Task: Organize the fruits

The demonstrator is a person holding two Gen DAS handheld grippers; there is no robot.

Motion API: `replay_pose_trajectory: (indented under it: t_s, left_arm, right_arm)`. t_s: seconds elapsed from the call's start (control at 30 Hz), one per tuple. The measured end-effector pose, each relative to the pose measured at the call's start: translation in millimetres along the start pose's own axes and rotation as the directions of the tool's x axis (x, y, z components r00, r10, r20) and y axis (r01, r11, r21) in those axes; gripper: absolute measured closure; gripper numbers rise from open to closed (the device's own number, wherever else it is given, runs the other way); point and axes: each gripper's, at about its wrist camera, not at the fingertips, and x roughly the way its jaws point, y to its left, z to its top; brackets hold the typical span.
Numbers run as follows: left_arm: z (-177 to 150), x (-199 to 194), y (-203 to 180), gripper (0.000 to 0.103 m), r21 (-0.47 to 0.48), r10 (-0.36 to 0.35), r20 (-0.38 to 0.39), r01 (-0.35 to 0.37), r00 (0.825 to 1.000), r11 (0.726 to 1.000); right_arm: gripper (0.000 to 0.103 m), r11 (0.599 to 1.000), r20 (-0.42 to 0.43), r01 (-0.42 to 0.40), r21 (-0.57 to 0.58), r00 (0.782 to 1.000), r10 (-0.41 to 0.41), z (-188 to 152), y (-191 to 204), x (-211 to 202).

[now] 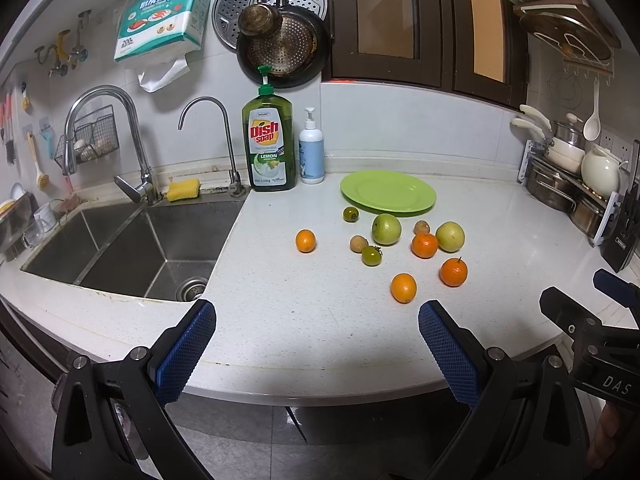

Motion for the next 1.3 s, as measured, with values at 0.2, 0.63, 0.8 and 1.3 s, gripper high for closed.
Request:
replay_pose_trajectory:
  t_s: [0.2, 0.63, 0.8, 1.3]
  left_arm:
    - [0.3, 3.1, 2.5, 0.000, 0.004, -0.010, -0.005, 0.010, 1.000, 1.000]
    - [-2.9, 17.1, 4.1, 0.000, 0.080, -0.083, -0.023, 0.084, 0.996, 0.993]
    - [0.5, 27.7, -5.3, 0.002, 0.100, -0.105, -0.023, 0.107, 0.994, 0.989]
    - [13.3, 108.0, -57.4, 0.031, 0.123, -0.101, -0.122, 0.116, 0.987, 0.986]
  right_arm:
    - [0.000, 1.000, -0.005, 0.002, -0.003, 1.000, -0.002, -0.7, 0.9, 3.7]
    - [0.001, 0.999, -0.026, 0.035, 0.016, 0.999, -0.034, -5.9, 6.6, 8.2]
    - [0.001, 0.999, -0.041, 0.038, 0.001, 0.998, -0.038, -4.4, 3.4, 17.9]
    - [0.016, 0.988, -0.133, -0.114, -0.104, 0.986, 0.100, 22.0, -23.4, 111.5]
